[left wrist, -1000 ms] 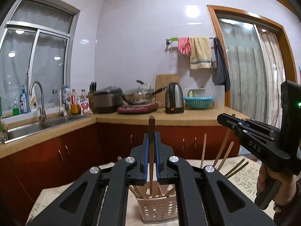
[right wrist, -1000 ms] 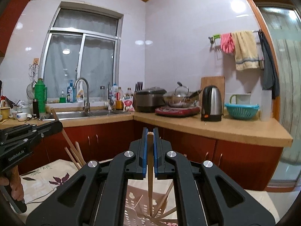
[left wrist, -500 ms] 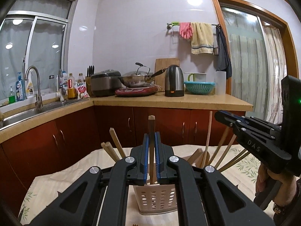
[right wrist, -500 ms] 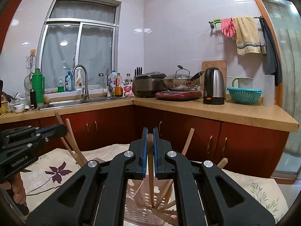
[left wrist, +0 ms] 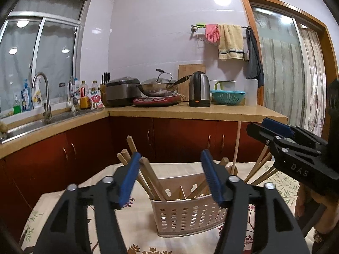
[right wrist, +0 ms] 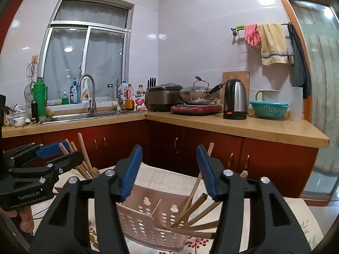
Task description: Organize utensils
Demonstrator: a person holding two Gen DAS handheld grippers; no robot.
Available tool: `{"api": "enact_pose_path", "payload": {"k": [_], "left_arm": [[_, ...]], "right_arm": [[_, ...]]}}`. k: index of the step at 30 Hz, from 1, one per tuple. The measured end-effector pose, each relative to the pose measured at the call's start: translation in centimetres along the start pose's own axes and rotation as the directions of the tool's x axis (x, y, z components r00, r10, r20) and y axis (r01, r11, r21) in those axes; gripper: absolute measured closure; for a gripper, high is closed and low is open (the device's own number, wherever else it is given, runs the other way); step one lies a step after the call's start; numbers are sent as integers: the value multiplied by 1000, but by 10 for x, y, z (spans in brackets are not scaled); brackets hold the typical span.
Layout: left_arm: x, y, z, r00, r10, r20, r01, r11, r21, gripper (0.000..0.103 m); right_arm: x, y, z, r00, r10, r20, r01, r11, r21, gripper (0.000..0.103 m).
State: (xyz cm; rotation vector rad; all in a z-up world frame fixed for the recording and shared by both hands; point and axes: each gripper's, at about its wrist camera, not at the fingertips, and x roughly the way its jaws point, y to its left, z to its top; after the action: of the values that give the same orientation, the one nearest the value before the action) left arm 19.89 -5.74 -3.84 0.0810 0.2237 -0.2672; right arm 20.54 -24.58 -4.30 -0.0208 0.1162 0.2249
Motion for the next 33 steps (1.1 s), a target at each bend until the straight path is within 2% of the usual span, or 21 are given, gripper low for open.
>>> {"api": "enact_pose_path", "payload": {"k": [2, 3, 4, 6, 10, 15, 24, 28, 33], "left_arm": [[-4, -3, 1, 1000, 1, 12, -1, 1000, 10, 31], [-7, -5, 1, 1000, 6, 20, -6, 1000, 14, 27], [-9, -5, 2, 1000, 9, 24, -10, 1000, 16, 26], [-13, -8, 3, 999, 19, 32, -19, 1000, 23, 24], [-25, -11, 3, 998, 53, 46, -54, 998, 32, 20], [-46, -14, -2, 994, 98, 45, -99, 995, 16, 18], [-87, -22, -27, 986, 168, -18, -168, 986, 5, 18], [-106, -20, -30, 980, 195, -23, -196, 981, -14, 18], [-130, -18, -30, 978, 206, -25, -207, 978, -39, 17]], "right_arm": [[-5, 0, 1, 1000, -8, 7, 8, 1000, 3, 38], [-8, 0, 0, 1000, -13, 12, 13, 1000, 5, 33], [-11, 0, 1, 1000, -23, 22, 22, 1000, 9, 26], [-17, -2, 2, 999, -42, 35, 41, 999, 16, 19], [-28, -4, 3, 998, -65, 20, 64, 997, 34, 14], [-51, -3, -3, 996, -89, -13, 90, 994, 58, 12], [-93, 2, -31, 987, -123, -105, 131, 989, 74, 11], [-115, 5, -39, 983, -133, -130, 145, 986, 86, 11], [-137, 10, -41, 978, -145, -148, 158, 984, 81, 11]]}}
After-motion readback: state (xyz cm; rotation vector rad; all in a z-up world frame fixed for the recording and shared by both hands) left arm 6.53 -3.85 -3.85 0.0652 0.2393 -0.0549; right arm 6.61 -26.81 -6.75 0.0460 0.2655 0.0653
